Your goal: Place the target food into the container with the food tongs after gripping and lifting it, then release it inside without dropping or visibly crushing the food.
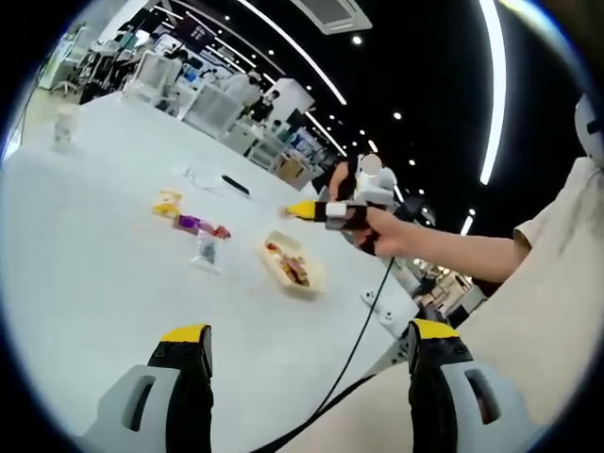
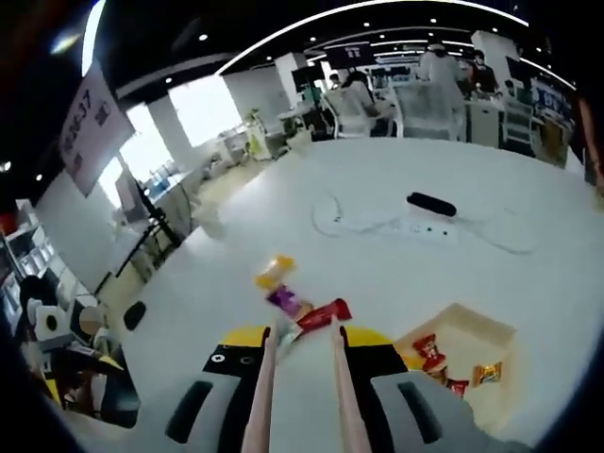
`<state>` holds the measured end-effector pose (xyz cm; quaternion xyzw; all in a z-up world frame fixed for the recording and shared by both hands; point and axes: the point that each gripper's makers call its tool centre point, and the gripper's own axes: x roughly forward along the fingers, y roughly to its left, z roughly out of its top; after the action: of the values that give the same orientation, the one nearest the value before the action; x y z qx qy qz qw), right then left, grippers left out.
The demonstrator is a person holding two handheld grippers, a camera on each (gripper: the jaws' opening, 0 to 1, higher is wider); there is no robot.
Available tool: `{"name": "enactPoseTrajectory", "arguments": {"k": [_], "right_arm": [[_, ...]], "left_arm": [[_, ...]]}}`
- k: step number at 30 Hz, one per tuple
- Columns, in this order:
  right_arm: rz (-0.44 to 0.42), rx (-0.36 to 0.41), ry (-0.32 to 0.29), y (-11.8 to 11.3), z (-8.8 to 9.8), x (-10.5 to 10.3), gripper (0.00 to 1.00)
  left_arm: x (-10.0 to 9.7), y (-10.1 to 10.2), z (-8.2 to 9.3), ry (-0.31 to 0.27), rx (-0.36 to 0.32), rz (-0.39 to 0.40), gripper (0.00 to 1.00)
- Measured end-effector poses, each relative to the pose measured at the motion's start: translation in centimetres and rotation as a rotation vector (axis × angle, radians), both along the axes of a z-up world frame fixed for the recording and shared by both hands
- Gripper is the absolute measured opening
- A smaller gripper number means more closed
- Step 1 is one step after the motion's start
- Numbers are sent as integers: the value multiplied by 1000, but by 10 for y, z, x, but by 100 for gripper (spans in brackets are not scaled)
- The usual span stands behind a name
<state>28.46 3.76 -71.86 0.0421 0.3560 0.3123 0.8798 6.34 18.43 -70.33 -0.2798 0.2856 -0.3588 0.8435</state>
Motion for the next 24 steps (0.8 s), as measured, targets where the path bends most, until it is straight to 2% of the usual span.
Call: {"name": "enactPoseTrajectory", "arguments": {"k": [9,13,16,20,24], "right_arm": [[3,-7,-3,4,2,3,29],[3,-55,-38,2,3,8,28],[-17,-50,-35,1,3,10,28],[5,-74,-37,6,3,8,29],[63,-122,-46,13,-4,10,29]], "left_arm": [[-1,2,-2,5,-3,8,85],[-1,-2,-1,2,0,-4,85],[0,-1,-1,-1,-1,0,85],[-1,2,-2,8,-4,10,85],[-3,4,-6,18,-1,14,85]]}}
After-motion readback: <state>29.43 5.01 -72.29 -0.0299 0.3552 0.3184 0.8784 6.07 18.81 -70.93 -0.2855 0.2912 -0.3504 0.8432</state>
